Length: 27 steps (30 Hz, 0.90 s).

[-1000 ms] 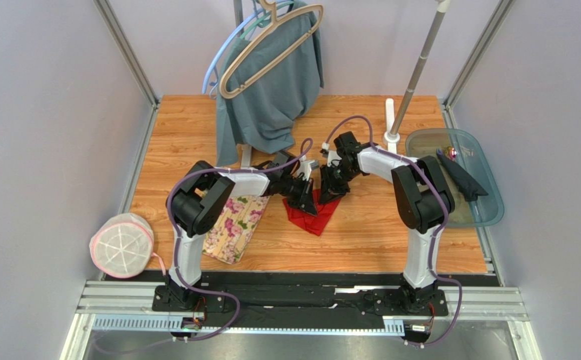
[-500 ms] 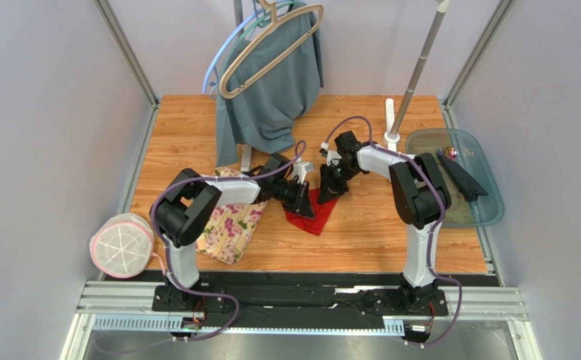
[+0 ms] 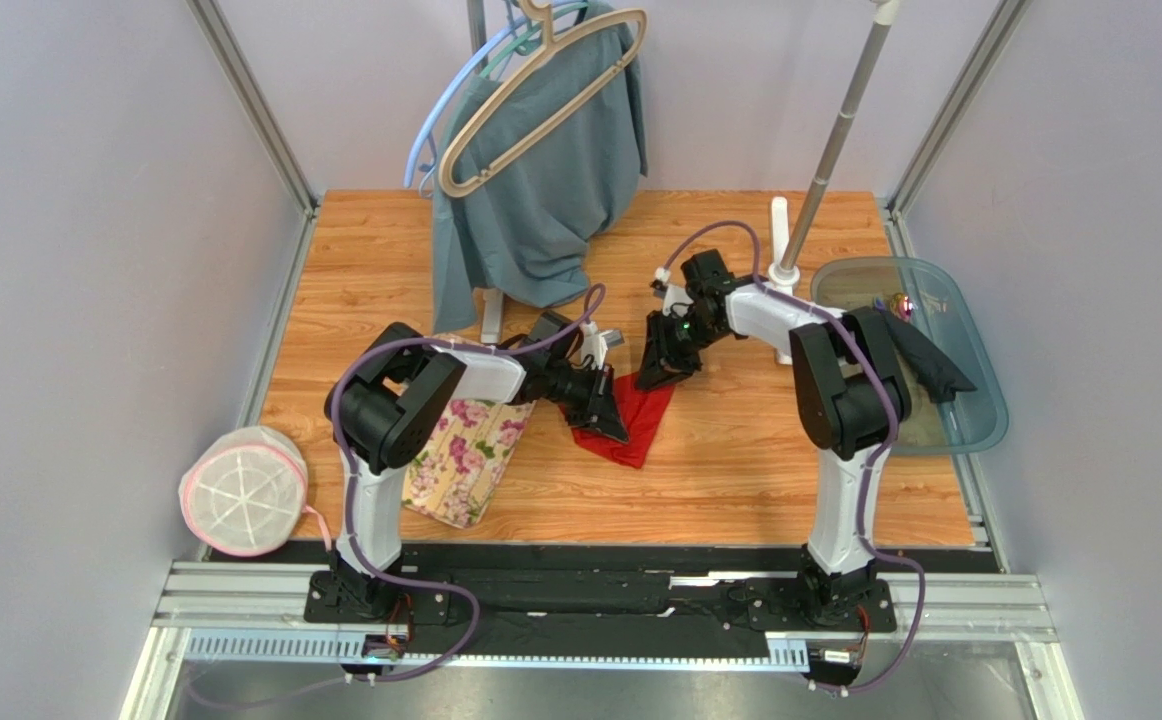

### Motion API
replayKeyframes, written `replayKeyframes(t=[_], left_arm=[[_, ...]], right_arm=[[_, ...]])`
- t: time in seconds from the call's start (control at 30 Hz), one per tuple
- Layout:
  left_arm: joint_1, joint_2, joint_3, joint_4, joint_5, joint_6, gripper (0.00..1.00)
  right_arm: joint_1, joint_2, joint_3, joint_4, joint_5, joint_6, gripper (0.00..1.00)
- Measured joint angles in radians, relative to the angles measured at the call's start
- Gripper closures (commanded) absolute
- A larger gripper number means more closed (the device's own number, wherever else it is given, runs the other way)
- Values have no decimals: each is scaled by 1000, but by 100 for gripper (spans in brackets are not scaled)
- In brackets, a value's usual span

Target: Place the utensils on the paper napkin and roll it up

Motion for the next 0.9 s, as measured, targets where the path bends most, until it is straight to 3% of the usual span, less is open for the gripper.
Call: replayKeyframes(t=[0.23,0.4,0.63,0.9], left_arm=[[0,0,0,0,0,0,95],[0,0,0,1,0,-1,96],[8,8,-1,16,6,-26,97],[12,19,-1,39,22,-44,97]], right_arm=[[-47,-146,-85,75,-48,90,77],[-57,-157,-209,185,-144,171,80],[-139,-154,-469,580,-293,442,85],[-150,-123,-515,834,-345,591,92]])
